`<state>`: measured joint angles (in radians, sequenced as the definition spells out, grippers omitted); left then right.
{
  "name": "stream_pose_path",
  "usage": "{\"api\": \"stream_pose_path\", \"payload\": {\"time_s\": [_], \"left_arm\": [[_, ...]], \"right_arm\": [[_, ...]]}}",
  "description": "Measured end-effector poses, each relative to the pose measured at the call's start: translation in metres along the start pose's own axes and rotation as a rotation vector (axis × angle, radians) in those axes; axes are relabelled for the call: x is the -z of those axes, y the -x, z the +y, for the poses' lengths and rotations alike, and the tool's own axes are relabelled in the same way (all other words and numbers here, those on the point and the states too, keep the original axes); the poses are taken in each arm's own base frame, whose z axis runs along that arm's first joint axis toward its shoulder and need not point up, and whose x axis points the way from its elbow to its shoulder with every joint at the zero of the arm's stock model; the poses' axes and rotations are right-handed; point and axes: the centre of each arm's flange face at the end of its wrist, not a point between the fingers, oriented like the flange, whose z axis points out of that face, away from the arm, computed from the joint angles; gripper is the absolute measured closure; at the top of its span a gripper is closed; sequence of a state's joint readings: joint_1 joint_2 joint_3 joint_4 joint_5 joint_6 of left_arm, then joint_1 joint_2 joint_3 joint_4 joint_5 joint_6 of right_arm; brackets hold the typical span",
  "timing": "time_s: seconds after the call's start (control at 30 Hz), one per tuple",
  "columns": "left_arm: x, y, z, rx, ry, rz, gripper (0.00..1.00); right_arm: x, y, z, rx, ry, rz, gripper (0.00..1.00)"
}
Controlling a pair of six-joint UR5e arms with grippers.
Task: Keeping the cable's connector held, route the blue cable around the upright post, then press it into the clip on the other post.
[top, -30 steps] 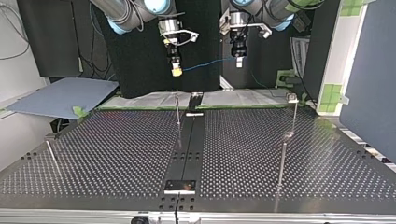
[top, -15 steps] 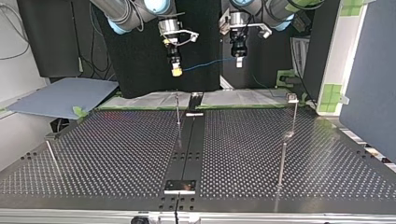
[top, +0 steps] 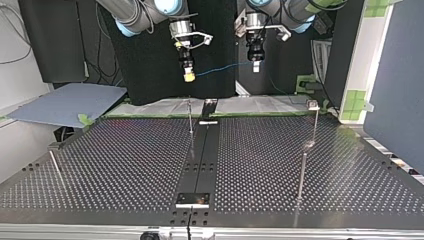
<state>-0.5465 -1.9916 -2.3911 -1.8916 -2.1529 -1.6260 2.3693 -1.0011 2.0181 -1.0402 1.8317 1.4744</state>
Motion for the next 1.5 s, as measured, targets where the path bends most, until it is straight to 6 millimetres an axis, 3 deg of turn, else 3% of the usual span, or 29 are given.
{"api": "stream_pose_path", "payload": {"time_s": [0.37, 0.73, 1.2, 1.5], "left_arm": [[0.000, -0.002, 0.002, -0.006, 0.004, 0.006, 1.00], [0.006, -0.030, 0.009, -0.050, 0.013, 0.071, 1.00], [0.006, -0.032, 0.010, -0.053, 0.013, 0.075, 1.00], [0.006, -0.032, 0.010, -0.053, 0.013, 0.075, 1.00]], "right_arm": [[0.000, 0.000, 0.000, 0.000, 0.000, 0.000, 1.00], [0.000, 0.000, 0.000, 0.000, 0.000, 0.000, 1.00], [0.000, 0.001, -0.002, 0.004, 0.000, -0.003, 1.00], [-0.003, 0.028, -0.015, 0.099, 0.023, -0.087, 1.00]]}}
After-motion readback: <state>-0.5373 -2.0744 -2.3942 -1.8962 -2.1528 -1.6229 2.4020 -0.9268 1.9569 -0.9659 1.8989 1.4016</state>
